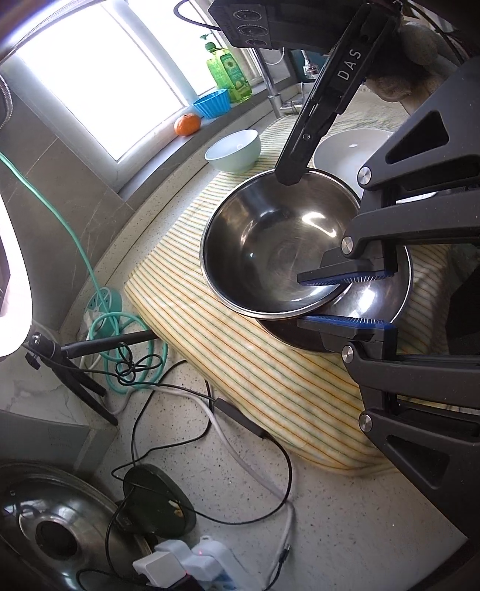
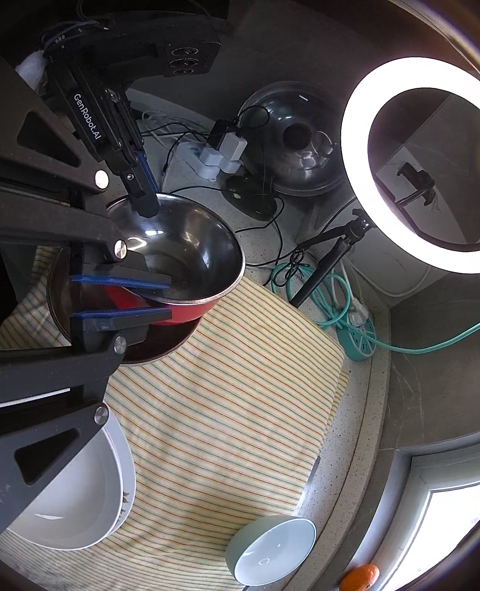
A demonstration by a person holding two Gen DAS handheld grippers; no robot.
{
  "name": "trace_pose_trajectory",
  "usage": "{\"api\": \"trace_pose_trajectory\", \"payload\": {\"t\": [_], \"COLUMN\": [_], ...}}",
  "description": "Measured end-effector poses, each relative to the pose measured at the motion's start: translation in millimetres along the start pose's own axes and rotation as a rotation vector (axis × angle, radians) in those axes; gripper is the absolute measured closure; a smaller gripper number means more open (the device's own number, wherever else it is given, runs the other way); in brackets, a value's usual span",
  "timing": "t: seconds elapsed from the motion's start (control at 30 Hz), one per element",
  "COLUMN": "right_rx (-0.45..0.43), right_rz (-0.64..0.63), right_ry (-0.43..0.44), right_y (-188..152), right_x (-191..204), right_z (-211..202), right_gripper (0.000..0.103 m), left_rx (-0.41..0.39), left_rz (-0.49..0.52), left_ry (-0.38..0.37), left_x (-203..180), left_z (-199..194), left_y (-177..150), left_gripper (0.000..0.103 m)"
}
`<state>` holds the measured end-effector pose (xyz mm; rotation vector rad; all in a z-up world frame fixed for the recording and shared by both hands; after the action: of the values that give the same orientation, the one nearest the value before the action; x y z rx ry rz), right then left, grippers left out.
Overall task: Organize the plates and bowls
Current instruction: 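Set the steel bowl down inside the red bowl and open both tools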
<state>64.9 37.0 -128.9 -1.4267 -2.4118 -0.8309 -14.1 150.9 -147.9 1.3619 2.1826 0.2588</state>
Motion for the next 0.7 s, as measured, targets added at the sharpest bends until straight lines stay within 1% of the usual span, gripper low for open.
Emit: {"api": "trace_pose_trajectory", "payload": {"t": [0.27,0.7], "right_rx": [0.057,0.094], "right_rz": [0.003,-0.011], "right_ry": [-0.054,-0.125], "right_y": [-23.8,-33.2], "right_x": [-10.6,-22.4], "right_z": [18.7,31.8], "right_gripper": [0.094,0.093], "left_rx": [0.051,0.095], "left_rz": [0.055,0.105], "left_ry": [0.008,0.014], "left_x": [2.7,0.9], "left_z": [8.5,21.1], "left_y": [-12.3,-19.4], "left_gripper": [0.090,0.090]}}
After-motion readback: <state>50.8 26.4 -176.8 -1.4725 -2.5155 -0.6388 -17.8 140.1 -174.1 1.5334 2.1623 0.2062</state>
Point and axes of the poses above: each gripper's, at about its wrist camera, not at the fingertips, and z roughly the way its jaws point, x to its left, y to its top, the point moved 7 cm from there along z, roughly the way its jaws point, and after that the axes turned 9 degrees about z, right-handed, at the moved point
